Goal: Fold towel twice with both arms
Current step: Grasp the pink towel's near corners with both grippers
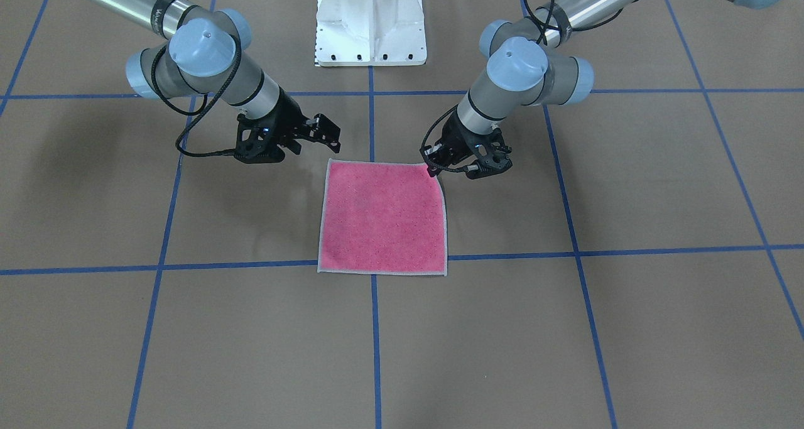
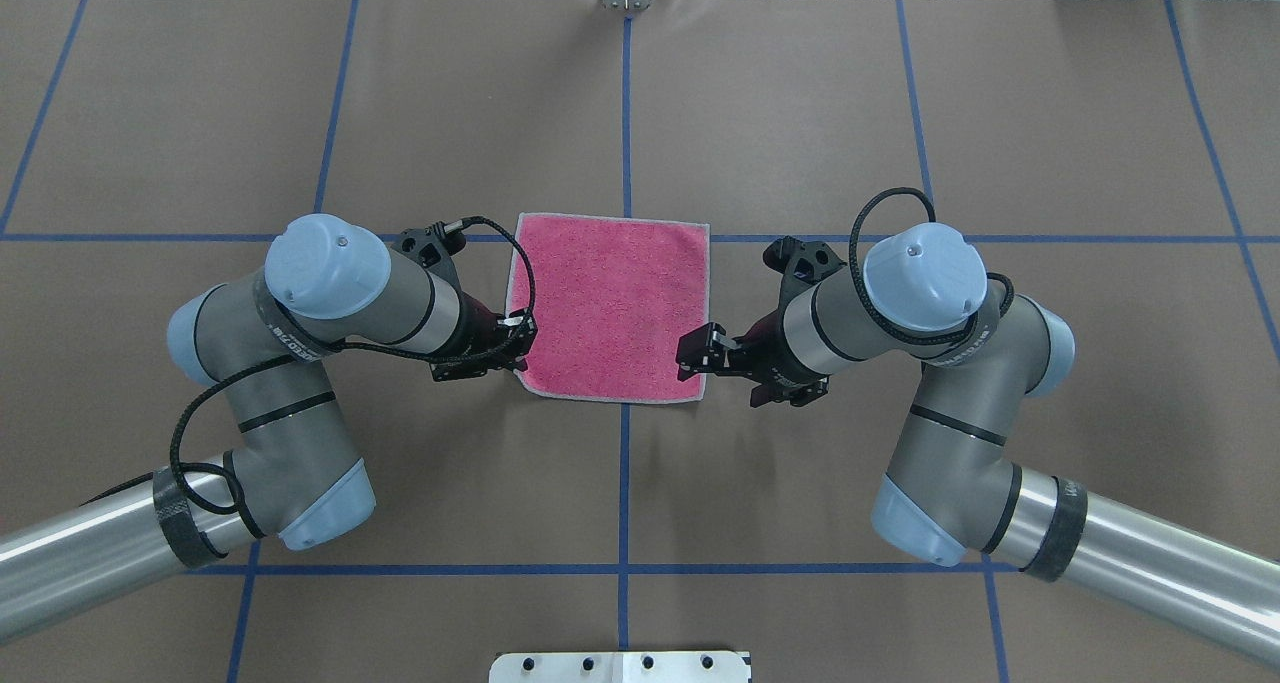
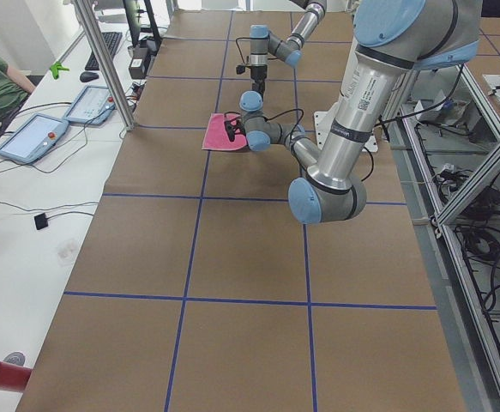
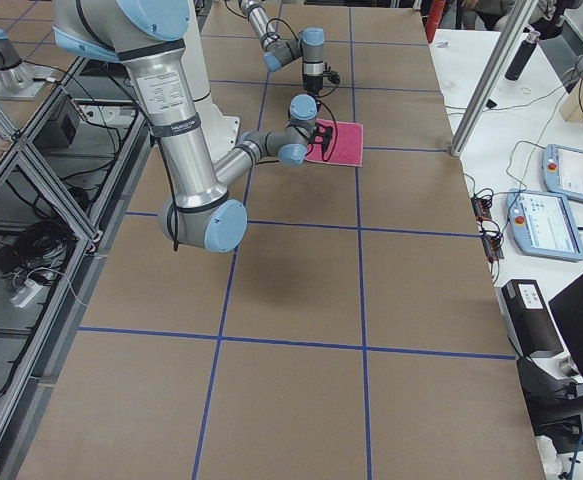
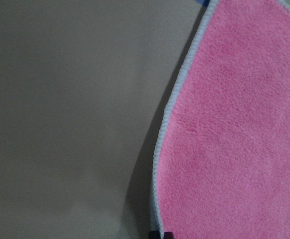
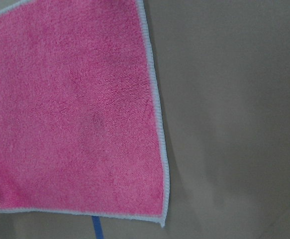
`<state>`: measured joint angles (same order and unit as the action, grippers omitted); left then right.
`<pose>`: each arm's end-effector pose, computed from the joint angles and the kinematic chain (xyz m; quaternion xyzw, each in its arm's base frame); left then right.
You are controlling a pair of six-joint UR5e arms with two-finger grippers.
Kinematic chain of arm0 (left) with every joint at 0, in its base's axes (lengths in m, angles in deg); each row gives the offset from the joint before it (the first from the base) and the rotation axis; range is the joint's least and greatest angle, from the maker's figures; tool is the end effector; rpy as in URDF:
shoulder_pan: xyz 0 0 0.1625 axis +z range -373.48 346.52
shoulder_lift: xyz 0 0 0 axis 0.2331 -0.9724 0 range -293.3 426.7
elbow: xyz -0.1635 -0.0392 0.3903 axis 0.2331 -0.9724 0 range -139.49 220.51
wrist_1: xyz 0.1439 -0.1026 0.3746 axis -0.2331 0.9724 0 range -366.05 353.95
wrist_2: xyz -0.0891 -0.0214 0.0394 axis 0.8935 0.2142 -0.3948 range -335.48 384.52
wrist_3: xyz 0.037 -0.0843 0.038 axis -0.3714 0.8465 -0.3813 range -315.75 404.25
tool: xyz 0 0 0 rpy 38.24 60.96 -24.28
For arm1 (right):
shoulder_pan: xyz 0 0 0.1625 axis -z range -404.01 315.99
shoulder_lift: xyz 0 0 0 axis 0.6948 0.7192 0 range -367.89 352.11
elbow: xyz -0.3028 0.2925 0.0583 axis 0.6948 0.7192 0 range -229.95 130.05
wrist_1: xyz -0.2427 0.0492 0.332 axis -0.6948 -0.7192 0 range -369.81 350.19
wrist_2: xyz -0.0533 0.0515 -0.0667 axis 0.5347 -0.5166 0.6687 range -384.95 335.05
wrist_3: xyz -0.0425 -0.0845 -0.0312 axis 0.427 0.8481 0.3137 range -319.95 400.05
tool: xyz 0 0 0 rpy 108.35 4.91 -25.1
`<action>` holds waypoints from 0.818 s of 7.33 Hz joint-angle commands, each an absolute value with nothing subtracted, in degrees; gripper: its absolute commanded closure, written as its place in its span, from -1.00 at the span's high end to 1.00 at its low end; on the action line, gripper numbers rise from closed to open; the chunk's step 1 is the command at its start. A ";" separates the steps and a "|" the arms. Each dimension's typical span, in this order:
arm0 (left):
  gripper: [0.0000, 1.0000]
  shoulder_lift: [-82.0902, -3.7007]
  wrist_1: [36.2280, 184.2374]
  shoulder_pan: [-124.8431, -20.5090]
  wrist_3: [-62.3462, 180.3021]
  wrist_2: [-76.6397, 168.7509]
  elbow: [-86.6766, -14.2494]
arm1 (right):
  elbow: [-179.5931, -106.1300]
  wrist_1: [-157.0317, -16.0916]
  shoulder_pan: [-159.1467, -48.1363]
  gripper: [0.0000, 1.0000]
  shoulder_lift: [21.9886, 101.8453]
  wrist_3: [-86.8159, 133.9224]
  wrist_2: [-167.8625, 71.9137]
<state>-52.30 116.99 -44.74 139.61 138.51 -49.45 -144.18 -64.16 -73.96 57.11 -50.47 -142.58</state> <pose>0.5299 -0.4303 0.2990 -0.0607 0.5309 -0.1619 0.8296 -0.5146 -0.3970 0.3034 -0.0626 -0.5550 0.0918 0.8244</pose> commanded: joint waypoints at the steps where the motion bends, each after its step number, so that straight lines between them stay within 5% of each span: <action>1: -1.00 -52.31 117.09 -44.77 139.70 138.52 -49.49 | -142.77 -64.04 -72.58 0.95 56.18 -50.47 -139.92; 3: -1.00 -52.31 117.09 -44.77 139.70 138.52 -49.58 | -140.24 -63.87 -71.88 0.83 54.79 -50.21 -139.48; 5: -1.00 -52.22 117.18 -44.77 139.70 138.52 -49.58 | -139.95 -63.96 -71.87 0.34 54.07 -50.47 -139.47; 6: -1.00 -52.22 117.18 -44.77 139.70 138.52 -49.58 | -139.95 -63.96 -71.87 -0.13 54.07 -50.47 -139.47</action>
<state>-52.23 117.16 -44.77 139.70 138.52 -49.58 -140.08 -63.95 -71.92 54.22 -50.42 -139.50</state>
